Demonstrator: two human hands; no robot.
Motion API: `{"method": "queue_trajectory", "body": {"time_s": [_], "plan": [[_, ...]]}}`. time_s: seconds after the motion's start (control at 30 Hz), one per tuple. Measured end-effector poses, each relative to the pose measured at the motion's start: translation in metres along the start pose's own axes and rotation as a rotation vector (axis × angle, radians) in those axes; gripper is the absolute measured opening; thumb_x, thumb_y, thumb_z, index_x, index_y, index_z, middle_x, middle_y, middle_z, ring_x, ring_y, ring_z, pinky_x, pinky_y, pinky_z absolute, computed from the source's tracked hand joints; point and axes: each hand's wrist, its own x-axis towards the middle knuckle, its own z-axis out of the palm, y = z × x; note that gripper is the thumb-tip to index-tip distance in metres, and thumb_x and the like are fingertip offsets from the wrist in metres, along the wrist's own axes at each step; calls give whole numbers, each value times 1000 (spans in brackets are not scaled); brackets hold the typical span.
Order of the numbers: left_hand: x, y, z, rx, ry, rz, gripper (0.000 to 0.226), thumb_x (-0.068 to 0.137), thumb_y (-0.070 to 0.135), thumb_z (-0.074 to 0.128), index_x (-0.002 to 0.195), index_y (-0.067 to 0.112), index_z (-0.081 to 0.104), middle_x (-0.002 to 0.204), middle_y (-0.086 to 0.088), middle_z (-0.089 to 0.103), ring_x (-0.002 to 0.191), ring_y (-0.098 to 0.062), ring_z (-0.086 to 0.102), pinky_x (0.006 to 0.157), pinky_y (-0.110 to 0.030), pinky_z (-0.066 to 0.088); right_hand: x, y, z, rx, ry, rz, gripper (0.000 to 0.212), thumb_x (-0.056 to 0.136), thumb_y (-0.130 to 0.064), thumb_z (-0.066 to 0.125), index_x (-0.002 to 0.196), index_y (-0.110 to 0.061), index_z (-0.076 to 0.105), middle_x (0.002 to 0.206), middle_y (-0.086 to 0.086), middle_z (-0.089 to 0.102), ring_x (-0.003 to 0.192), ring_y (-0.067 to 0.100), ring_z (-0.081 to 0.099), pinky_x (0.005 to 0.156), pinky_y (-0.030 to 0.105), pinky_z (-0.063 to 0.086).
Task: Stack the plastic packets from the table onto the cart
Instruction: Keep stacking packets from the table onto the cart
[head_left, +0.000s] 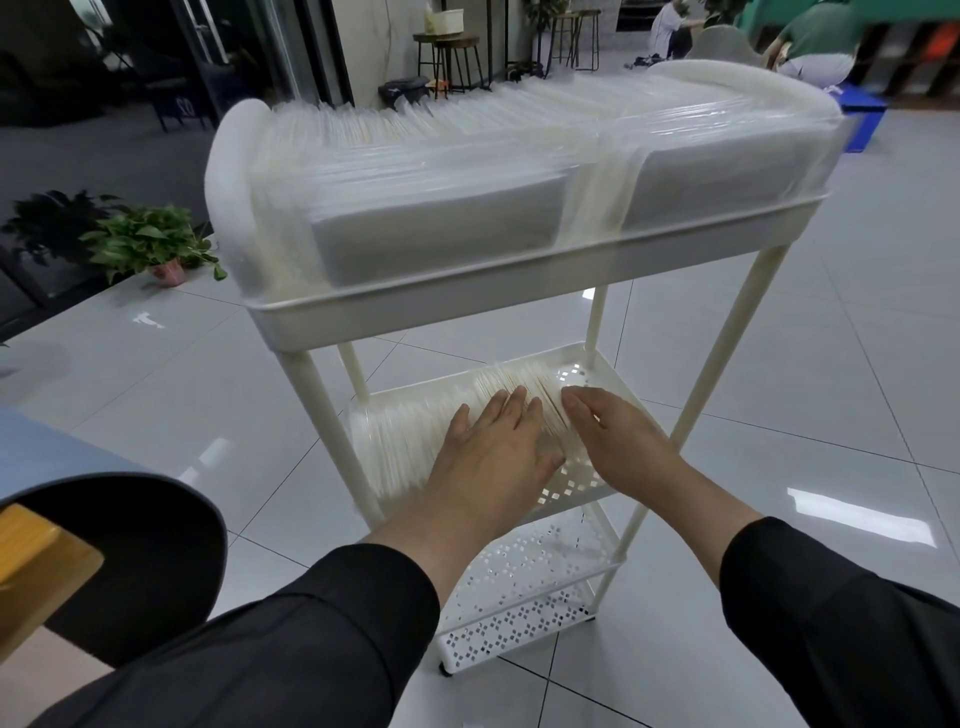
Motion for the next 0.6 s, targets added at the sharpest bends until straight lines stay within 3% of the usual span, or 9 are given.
{"method": "queue_trajectory", "body": {"time_s": [0.07, 0.13, 0.2, 0.27, 0.37, 0.6], "plan": [[0, 0, -1, 0, -3, 1, 68, 107, 54, 25, 163, 20, 8, 171, 1, 2, 157, -15, -1, 126, -47, 5, 1, 0, 0, 40, 37, 34, 34, 107, -43, 36, 75, -43, 47, 71, -22, 55, 70, -5, 51, 69, 18, 33], [0, 0, -2, -3, -4, -1, 68, 107, 55, 24, 163, 20, 7, 171, 1, 1, 157, -15, -2, 126, -47, 4, 2, 2, -2, 45, 58, 40, 35, 108, -42, 36, 78, -43, 54, 68, -29, 56, 71, -7, 53, 71, 21, 35], [0, 1, -4, -14, 10, -4, 67, 107, 54, 24, 162, 20, 8, 171, 1, 2, 157, -15, -1, 127, -47, 5, 1, 4, -3, 57, 62, 22, 32, 107, -44, 36, 107, -37, 67, 91, -29, 64, 94, -5, 59, 83, 23, 39], [0, 2, -5, -38, 35, -8, 65, 108, 53, 23, 162, 20, 10, 171, 1, 4, 157, -14, 0, 127, -45, 5, 1, 4, -5, 53, 69, 10, 45, 106, -47, 35, 136, -25, 60, 129, -13, 65, 124, 11, 56, 99, 26, 39], [-1, 3, -6, -64, 61, -10, 61, 109, 49, 23, 162, 21, 14, 171, 1, 7, 157, -13, 2, 127, -43, 6, -2, 4, -7, 56, 51, 25, 51, 106, -48, 35, 147, -22, 50, 149, -5, 52, 140, 14, 46, 115, 30, 33], [-25, 9, -22, -228, 139, -7, 53, 110, 39, 26, 160, 20, 26, 169, -1, 19, 156, -14, 13, 125, -30, 8, -38, -24, -17, 45, 207, -102, 40, 105, -42, 42, 141, -29, 55, 140, -16, 55, 128, 5, 51, 106, 22, 37]]}}
